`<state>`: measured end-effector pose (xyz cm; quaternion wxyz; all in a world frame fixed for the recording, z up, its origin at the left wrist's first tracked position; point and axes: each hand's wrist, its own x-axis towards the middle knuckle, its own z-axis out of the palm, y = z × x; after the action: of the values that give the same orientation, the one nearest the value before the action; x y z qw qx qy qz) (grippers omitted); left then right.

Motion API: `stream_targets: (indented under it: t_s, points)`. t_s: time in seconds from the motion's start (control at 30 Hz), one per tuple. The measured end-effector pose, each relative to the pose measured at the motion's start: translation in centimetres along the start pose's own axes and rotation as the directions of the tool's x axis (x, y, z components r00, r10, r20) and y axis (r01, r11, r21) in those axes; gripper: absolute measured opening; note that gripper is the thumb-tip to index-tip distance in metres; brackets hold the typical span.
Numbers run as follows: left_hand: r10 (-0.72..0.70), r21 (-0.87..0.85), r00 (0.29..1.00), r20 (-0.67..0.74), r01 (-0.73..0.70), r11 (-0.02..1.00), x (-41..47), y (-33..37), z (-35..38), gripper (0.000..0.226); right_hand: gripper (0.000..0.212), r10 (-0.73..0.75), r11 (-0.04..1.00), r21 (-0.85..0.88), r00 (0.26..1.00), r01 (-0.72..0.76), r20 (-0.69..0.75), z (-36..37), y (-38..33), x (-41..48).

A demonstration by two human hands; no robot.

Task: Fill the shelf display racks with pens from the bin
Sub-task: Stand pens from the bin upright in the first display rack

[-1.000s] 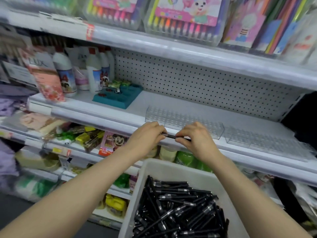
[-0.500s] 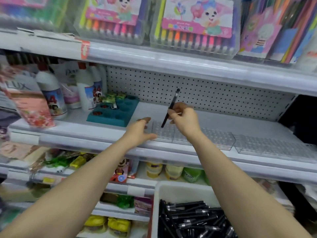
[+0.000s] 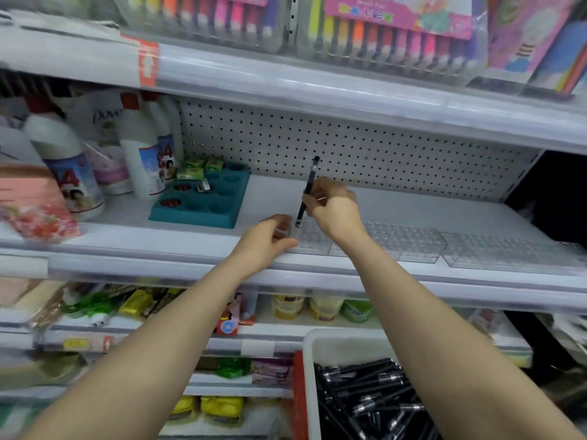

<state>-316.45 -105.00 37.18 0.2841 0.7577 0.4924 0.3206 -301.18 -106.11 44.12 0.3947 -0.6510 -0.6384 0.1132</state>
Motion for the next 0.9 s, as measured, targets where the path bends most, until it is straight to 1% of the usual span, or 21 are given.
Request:
stream_targets:
  t_s: [0.07, 0.1, 0.3, 0.43, 0.5, 0.57, 0.6, 0.67, 0.73, 0.8, 0.9]
  points:
    - [0.000, 0.022, 1.000, -0.002, 0.000, 1.000, 0.1, -0.2, 0.0, 0.054, 0.010, -0.004, 0.998, -0.063, 0.996, 0.010, 0.084, 0.7, 0.4, -0.5]
    - [0.004, 0.025, 1.000, -0.001, -0.004, 1.000, 0.1, -0.3, 0.0, 0.055, 0.011, -0.004, 0.997, -0.074, 0.995, 0.011, 0.099, 1.0, 0.5, -0.6]
    - [-0.003, 0.027, 1.000, 0.016, 0.003, 1.000, -0.1, -0.2, 0.0, 0.056, 0.014, 0.024, 0.999, -0.042, 0.999, -0.022, 0.049, 1.1, 0.7, -0.6]
    - [-0.025, 0.016, 1.000, 0.015, 0.024, 1.000, -0.3, -0.1, -0.1, 0.060, 0.015, 0.018, 0.997, -0.069, 0.999, -0.014, 0.052, 1.3, 0.8, -0.8]
    - [-0.027, 0.082, 0.999, -0.021, 0.029, 0.996, -0.8, 0.6, -0.1, 0.065, 0.020, -0.017, 0.997, -0.074, 0.999, 0.019, 0.039, 1.0, 1.1, -1.3]
    - [0.032, 0.170, 0.990, -0.134, -0.009, 0.985, -1.9, 1.6, -0.1, 0.066, 0.029, -0.049, 0.998, -0.048, 0.999, 0.049, 0.006, 0.0, 1.5, -2.3]
    - [0.083, 0.187, 0.976, -0.203, -0.045, 0.981, -2.7, 2.3, -0.1, 0.062, 0.031, -0.075, 0.996, -0.050, 0.997, 0.074, -0.015, -0.7, 1.8, -3.0]
    - [0.198, 0.170, 0.925, -0.324, -0.149, 0.974, -4.5, 3.7, 0.4, 0.044, 0.029, -0.135, 0.989, -0.068, 0.990, 0.132, -0.049, -2.2, 2.7, -4.5]
    - [0.258, 0.151, 0.893, -0.368, -0.217, 0.964, -6.5, 5.2, 1.7, 0.028, 0.025, -0.170, 0.984, -0.060, 0.984, 0.166, -0.055, -3.3, 3.9, -6.7]
    - [0.287, 0.137, 0.898, -0.333, -0.254, 0.957, -8.3, 6.1, 4.1, 0.022, 0.023, -0.188, 0.981, -0.058, 0.981, 0.185, -0.046, -4.0, 5.5, -9.2]
    - [0.283, 0.118, 0.933, -0.222, -0.262, 0.958, -10.8, 6.2, 8.8, 0.024, 0.019, -0.180, 0.983, -0.048, 0.984, 0.180, -0.011, -4.9, 8.5, -13.3]
